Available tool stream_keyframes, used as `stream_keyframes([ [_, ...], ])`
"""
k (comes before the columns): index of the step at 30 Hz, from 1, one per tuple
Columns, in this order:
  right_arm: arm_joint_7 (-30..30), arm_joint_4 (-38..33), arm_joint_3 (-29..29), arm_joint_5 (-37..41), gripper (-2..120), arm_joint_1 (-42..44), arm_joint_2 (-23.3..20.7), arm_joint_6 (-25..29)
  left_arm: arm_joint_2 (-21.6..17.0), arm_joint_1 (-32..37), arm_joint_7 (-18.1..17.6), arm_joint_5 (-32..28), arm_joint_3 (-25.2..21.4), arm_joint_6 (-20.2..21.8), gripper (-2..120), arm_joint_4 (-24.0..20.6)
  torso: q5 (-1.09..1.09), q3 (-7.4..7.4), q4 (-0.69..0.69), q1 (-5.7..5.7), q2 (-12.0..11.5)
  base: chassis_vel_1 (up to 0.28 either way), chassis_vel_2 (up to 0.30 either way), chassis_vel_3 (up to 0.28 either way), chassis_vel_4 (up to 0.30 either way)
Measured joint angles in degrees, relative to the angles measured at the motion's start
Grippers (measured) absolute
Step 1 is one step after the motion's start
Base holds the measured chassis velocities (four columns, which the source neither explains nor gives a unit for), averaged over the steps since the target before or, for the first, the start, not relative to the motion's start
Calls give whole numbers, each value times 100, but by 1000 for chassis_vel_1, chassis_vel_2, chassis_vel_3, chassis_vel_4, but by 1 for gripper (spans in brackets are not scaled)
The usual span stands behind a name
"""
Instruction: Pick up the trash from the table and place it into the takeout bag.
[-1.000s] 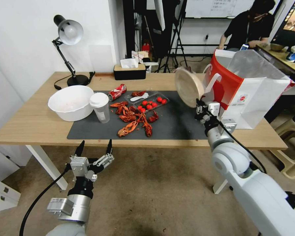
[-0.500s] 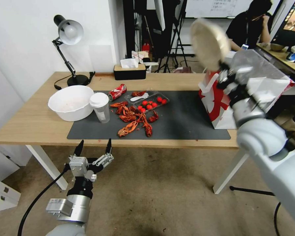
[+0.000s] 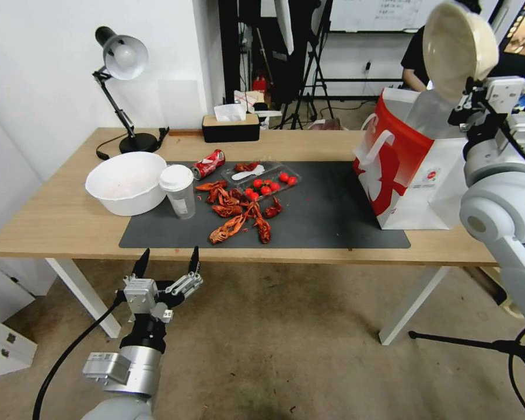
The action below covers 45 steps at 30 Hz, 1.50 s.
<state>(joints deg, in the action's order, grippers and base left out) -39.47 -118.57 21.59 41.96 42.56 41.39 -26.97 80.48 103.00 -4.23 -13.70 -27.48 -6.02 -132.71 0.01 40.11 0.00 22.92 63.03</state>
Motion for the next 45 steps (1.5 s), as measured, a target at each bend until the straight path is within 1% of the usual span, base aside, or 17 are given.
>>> stream_keyframes([
  [2,-9,1,7,29,16,40,7,-26,-2,2,2,0,1,0,100,0,0,0,0,0,0,0,0,0,0],
  [3,-9,1,7,29,16,40,7,-26,-2,2,2,0,1,0,100,0,0,0,0,0,0,0,0,0,0],
  [4,-11,5,7,33,22,53,8,-33,-4,2,3,0,2,1,100,0,0,0,-1,0,0,0,0,0,0],
  [6,-11,10,7,33,25,55,8,-37,-6,2,4,0,2,3,100,-1,0,0,0,0,0,0,0,0,0],
  [9,0,16,0,32,42,56,9,-49,-8,2,7,0,3,4,100,-6,-1,0,0,0,0,0,0,0,0],
  [10,0,16,0,32,42,56,9,-49,-8,2,7,0,3,4,100,-6,-1,0,0,0,0,0,0,0,0],
  [15,77,-54,-33,92,60,72,10,0,-12,11,10,-5,1,5,100,-36,-1,0,0,0,0,0,0,0,0],
  [21,512,-351,5,461,86,364,27,564,2,16,15,-6,4,-2,100,-37,-1,0,0,0,0,0,0,0,0],
  [22,512,-351,5,461,86,364,27,564,2,16,15,-6,4,-2,100,-37,-1,0,0,0,0,0,0,0,0],
  [25,997,-597,147,706,97,832,52,1121,4,18,19,-5,5,-9,100,-40,-1,0,0,0,0,0,0,0,0],
  [33,1679,-828,286,790,100,1411,106,1679,-7,14,21,-17,-6,-32,100,-48,-1,0,0,0,0,0,0,0,0],
  [36,2239,-952,517,705,100,1959,183,2043,10,14,29,-33,-7,-92,100,-37,-1,0,1,0,0,0,0,0,0],
  [37,2239,-952,517,705,100,1959,183,2043,10,14,29,-33,-7,-92,100,-37,-1,0,1,0,0,0,0,0,0],
  [40,2689,-1005,876,402,100,2759,332,2455,-5,-15,38,-78,-7,-102,100,-3,-1,-1,0,0,0,0,0,0,0],
  [41,2689,-1005,876,402,100,2759,332,2455,-5,-15,38,-78,-7,-102,100,-3,-1,-1,0,0,0,0,0,0,0],
  [44,3127,-976,1187,61,100,3662,625,2997,-28,-70,46,-122,-3,-103,100,42,0,-1,-2,0,0,0,0,0,0],
  [45,3127,-976,1187,61,100,3662,625,2997,-28,-70,46,-122,-3,-103,100,42,0,-1,-2,0,0,0,0,0,0],
])
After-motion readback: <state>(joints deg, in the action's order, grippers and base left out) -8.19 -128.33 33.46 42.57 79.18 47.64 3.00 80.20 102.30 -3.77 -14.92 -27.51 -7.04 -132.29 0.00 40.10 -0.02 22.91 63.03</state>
